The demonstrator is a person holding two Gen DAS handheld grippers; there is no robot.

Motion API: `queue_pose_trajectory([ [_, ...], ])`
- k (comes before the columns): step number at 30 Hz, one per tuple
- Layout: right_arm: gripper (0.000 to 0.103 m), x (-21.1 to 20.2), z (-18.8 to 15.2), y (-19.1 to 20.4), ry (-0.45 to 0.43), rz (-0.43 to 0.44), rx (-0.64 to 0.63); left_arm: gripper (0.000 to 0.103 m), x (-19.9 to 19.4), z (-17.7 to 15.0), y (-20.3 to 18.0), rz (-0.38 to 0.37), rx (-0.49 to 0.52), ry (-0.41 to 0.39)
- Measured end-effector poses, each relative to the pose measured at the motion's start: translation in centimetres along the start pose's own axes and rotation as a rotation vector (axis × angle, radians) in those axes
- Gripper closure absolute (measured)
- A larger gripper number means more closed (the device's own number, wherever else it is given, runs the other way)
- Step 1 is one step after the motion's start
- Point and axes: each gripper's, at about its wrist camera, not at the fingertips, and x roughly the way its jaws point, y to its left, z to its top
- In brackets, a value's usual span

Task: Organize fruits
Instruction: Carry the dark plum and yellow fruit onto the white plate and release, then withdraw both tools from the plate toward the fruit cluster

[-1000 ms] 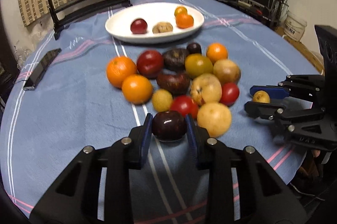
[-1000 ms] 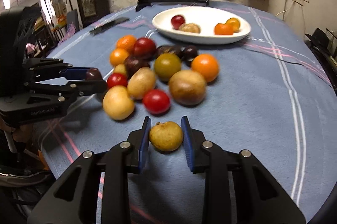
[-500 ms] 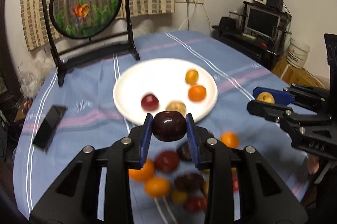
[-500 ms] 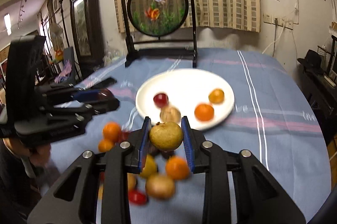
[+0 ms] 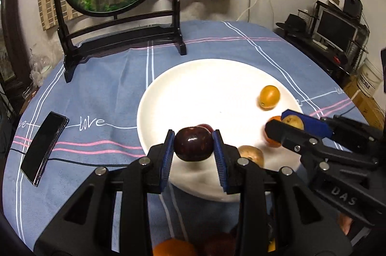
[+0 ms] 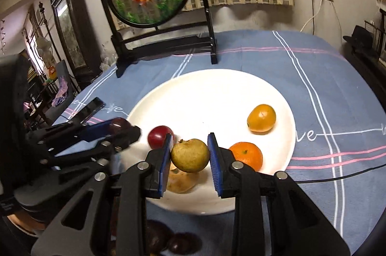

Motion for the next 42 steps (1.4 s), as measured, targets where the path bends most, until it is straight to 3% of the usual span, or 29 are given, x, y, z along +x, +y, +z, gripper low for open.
queue_pose_trajectory([
  [4, 0.073, 0.9, -0.5, -0.7, 0.024, -0.036, 0.007, 0.07, 0.6, -0.4, 0.0, 0.004, 0.009, 0.003],
  [11, 0.072, 0.6, -0.8, -0.6, -0.024, -0.044, 0.001, 0.07, 0.9, -0.7, -0.5, 0.003, 0.016, 0.008],
  [13, 0.053, 0.9, -1.0, -0.6, -0.036, -0.065, -0.017, 0.065, 1.0, -0.8, -0.8, 0.022, 0.021, -0.012],
  [14, 0.044, 0.8, -1.0, -0.7, -0.05, -0.105, -0.012, 0.055, 0.9, -0.8, -0.7, 0.059, 0.02, -0.028],
  [15, 0.041, 0.5, -1.0, -0.8, -0.069, -0.139, -0.006, 0.04, 0.9, -0.9, -0.7, 0.097, 0.021, -0.045],
  [17, 0.039, 0.1, -0.9, -1.2, -0.084, -0.124, 0.006, 0.028, 0.4, -0.8, -0.2, 0.142, 0.006, -0.075],
  [18, 0.037, 0.0, -0.9, -1.4, -0.086, -0.114, 0.018, 0.027, 0.2, -0.8, 0.0, 0.138, -0.002, -0.084],
  [27, 0.034, -0.5, -1.1, -1.4, -0.077, -0.082, 0.034, 0.014, -0.7, -1.0, 0.4, 0.141, -0.02, -0.092],
  [42, 0.033, -1.3, -1.4, -0.7, -0.079, -0.052, 0.016, 0.008, -1.3, -1.7, 1.3, 0.126, -0.045, -0.099],
])
